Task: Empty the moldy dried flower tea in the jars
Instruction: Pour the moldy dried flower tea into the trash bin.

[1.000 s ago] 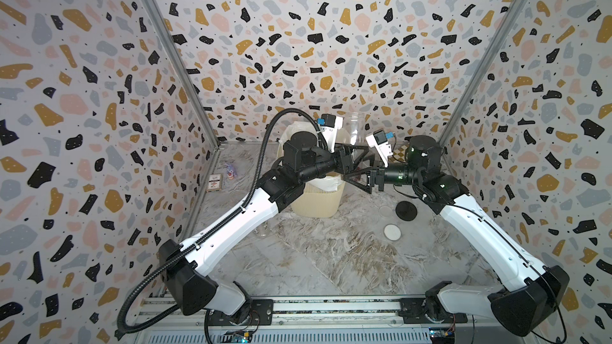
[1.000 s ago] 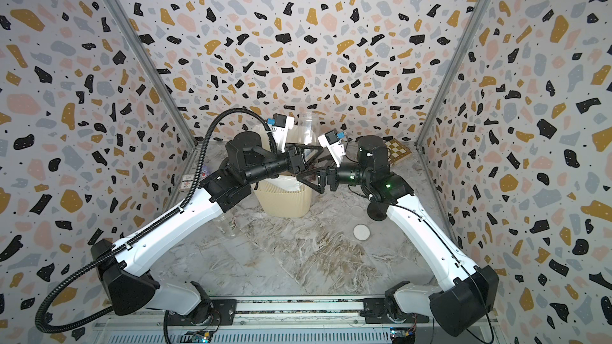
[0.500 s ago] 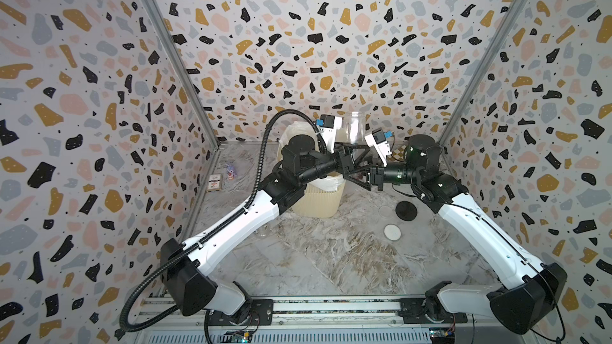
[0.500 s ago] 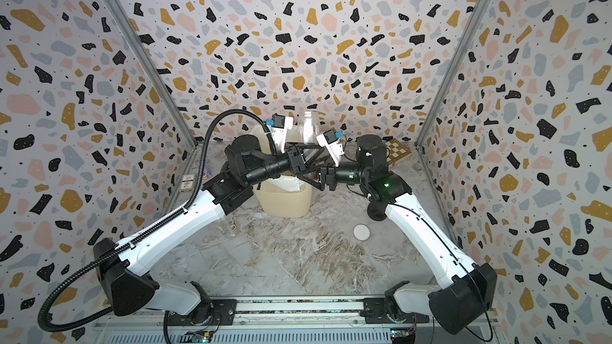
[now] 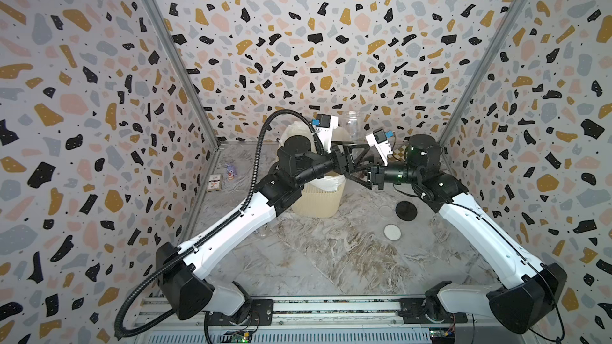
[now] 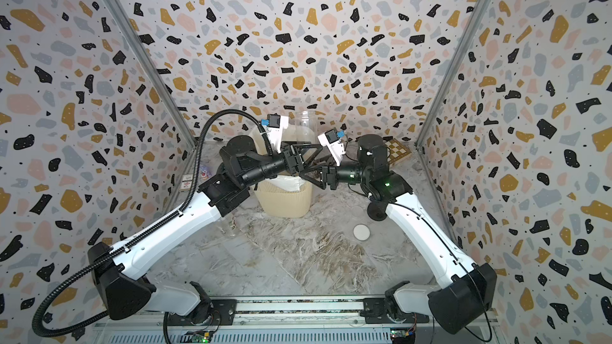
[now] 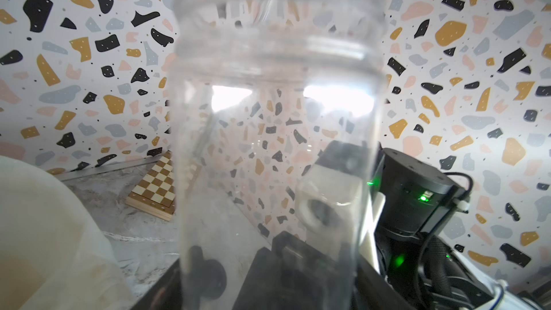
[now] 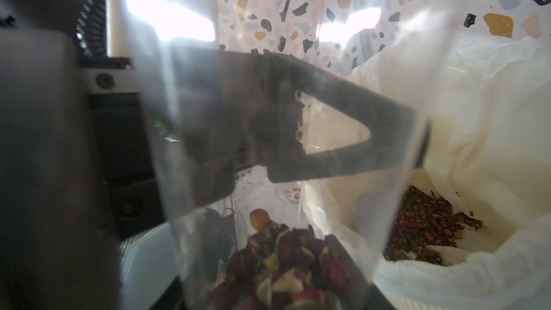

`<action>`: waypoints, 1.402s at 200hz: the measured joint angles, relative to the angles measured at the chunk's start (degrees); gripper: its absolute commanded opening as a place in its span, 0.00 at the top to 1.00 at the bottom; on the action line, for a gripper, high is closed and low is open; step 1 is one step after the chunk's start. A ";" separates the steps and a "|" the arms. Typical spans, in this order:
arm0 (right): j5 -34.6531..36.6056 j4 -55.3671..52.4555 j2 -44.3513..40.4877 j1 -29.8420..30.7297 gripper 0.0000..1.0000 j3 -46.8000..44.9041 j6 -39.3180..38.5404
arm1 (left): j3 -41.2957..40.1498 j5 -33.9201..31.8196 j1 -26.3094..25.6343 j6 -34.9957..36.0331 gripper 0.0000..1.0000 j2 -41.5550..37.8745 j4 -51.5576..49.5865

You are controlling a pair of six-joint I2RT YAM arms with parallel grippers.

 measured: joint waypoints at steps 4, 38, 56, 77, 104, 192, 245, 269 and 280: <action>0.02 -0.13 0.02 -0.04 0.51 0.00 -0.07 | -0.04 -0.07 0.04 -0.07 0.20 -0.22 0.00; 0.24 -0.76 0.13 -0.24 0.52 -0.02 -0.96 | -0.31 -0.20 1.11 0.02 0.17 -1.99 -0.02; 1.05 -2.01 0.13 -0.37 0.52 0.00 -1.95 | -0.52 0.20 2.75 -0.02 0.17 -3.10 -0.35; 3.80 -6.10 0.48 -1.38 0.53 0.72 -4.70 | -0.46 0.90 6.05 0.02 0.19 -5.07 -2.82; 11.45 -12.68 2.12 -2.08 0.53 4.81 -10.99 | 2.12 2.54 10.25 0.90 0.21 -6.97 -9.90; 42.84 -23.21 2.56 6.40 0.53 7.58 -32.76 | 22.88 25.83 24.02 4.44 0.33 -1.79 -30.49; 58.84 -25.62 2.45 12.68 0.54 7.56 -38.51 | 26.32 36.22 23.69 4.66 0.39 3.39 -37.51; 63.45 -26.75 2.45 14.60 0.54 7.58 -39.69 | 26.32 37.42 22.51 5.73 0.42 4.07 -39.60; 65.02 -27.17 2.45 15.34 0.55 7.58 -40.00 | 26.32 37.57 21.94 6.47 0.43 4.20 -40.89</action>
